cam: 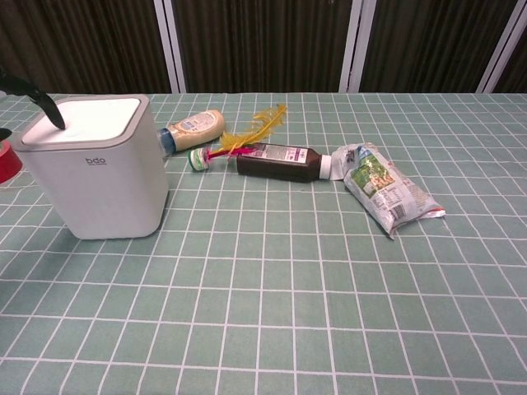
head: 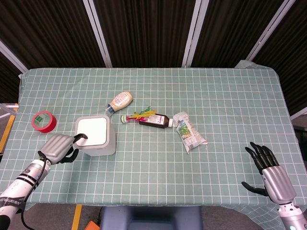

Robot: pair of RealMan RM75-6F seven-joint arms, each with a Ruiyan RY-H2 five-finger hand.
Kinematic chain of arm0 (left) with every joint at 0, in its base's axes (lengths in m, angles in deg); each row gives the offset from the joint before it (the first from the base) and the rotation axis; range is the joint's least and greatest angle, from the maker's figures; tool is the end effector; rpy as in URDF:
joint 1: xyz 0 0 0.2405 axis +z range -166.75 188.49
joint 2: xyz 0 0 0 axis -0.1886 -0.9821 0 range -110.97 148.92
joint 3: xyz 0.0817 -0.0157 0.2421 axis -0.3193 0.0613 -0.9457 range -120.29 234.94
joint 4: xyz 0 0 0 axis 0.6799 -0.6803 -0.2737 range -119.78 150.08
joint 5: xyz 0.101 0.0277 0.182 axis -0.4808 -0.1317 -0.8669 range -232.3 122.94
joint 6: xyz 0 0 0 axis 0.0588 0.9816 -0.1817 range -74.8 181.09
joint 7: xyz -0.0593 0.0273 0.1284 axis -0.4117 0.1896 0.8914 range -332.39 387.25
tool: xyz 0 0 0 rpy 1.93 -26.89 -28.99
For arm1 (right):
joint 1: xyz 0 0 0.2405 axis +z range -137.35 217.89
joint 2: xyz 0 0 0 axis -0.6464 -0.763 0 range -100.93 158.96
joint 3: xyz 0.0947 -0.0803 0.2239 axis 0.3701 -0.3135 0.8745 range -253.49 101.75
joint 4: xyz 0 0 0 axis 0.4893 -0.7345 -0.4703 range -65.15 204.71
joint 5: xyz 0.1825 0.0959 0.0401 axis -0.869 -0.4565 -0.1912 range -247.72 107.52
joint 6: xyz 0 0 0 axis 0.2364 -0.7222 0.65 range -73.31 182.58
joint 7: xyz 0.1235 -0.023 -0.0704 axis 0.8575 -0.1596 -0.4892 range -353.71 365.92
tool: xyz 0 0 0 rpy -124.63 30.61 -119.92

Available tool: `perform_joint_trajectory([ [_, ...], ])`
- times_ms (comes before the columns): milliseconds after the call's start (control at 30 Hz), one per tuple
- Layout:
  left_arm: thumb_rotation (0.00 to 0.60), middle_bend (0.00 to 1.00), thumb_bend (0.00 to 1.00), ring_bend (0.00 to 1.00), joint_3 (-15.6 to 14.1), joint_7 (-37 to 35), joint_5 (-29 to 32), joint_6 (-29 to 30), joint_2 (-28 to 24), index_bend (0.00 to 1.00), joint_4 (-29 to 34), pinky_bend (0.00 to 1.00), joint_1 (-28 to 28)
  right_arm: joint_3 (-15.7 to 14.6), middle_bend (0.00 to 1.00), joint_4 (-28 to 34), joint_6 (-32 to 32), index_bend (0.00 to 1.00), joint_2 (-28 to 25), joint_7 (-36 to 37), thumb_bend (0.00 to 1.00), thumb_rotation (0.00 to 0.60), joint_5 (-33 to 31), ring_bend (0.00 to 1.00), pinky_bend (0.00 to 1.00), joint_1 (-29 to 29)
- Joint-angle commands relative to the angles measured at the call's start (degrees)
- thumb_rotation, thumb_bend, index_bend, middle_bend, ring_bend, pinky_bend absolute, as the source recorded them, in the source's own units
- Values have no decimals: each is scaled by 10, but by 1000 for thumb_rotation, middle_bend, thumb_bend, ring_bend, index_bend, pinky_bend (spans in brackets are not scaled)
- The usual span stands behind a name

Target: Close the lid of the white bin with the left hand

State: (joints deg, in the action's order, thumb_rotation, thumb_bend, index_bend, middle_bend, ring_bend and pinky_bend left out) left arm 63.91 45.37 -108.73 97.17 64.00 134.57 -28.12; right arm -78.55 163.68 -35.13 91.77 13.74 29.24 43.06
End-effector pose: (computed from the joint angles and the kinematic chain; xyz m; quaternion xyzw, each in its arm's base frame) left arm -0.1716 0.2870 0.1431 -0.7555 -0.4429 -0.2413 0.4182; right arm -0.2858 -0.1463 0.1493 0.6287 -0.3991 0.4508 0.4922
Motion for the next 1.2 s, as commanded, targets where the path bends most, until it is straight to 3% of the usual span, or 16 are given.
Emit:
perform_joint_trajectory([
  [33, 600, 1000, 612, 998, -18, 17, 27, -25, 8, 224, -11, 1000, -18, 0, 0, 0, -1, 0, 1, 0, 210, 600, -1, 0, 0, 0],
  [233, 600, 1000, 610, 965, -24, 8, 23, -5, 16, 189, -7, 1000, -18, 1, 0, 1, -1, 0, -1, 2, 210, 600, -3, 0, 0, -1],
  [400, 600, 877, 601, 828, -12, -53, -124, 118, 6, 97, 25, 1000, 57, 1, 0, 0, -7, 0, -1, 5, 210, 600, -2, 0, 0, -3],
  [500, 600, 739, 592, 707, -30, -80, -243, 218, 5, 78, 24, 947, 120, 1, 0, 0, -8, 0, -1, 5, 210, 600, 0, 0, 0, -3],
  [567, 600, 610, 589, 580, -54, -89, -318, 287, 11, 73, 6, 778, 168, 0, 0, -1, -7, 0, -1, 5, 210, 600, 1, 0, 0, -3],
  [633, 600, 431, 578, 389, -78, -84, -367, 344, 25, 72, -24, 488, 212, -1, 0, -1, -7, 0, 0, 3, 210, 600, 2, 0, 0, -3],
  [700, 600, 198, 551, 134, -102, -80, -406, 412, 57, 71, -72, 172, 264, -2, 0, -1, -5, 0, 1, -1, 210, 600, 3, 0, 0, -3],
  [767, 600, 64, 527, 19, -123, -96, -425, 467, 104, 73, -135, 69, 313, -3, 0, 0, -3, 0, 2, -4, 210, 600, 4, 0, 0, -2],
  [867, 600, 2, 511, 0, -140, -169, -402, 493, 168, 90, -220, 52, 358, -5, 0, 0, 2, 0, 7, -16, 210, 600, 8, 0, 0, -1],
  [933, 600, 0, 509, 0, -136, -193, -373, 471, 187, 94, -256, 52, 360, -9, 0, 3, 9, 0, 8, -22, 210, 600, 12, 0, 0, 1],
  [1033, 600, 0, 500, 0, -117, -199, -375, 473, 197, 67, -283, 38, 353, -13, 0, 4, 7, 0, 8, -22, 210, 600, 20, 0, 0, 1],
  [1200, 600, 0, 493, 0, -109, -194, -375, 475, 207, 69, -300, 38, 356, -8, 0, -2, -20, 0, 11, -10, 210, 600, 23, 0, 0, -8],
])
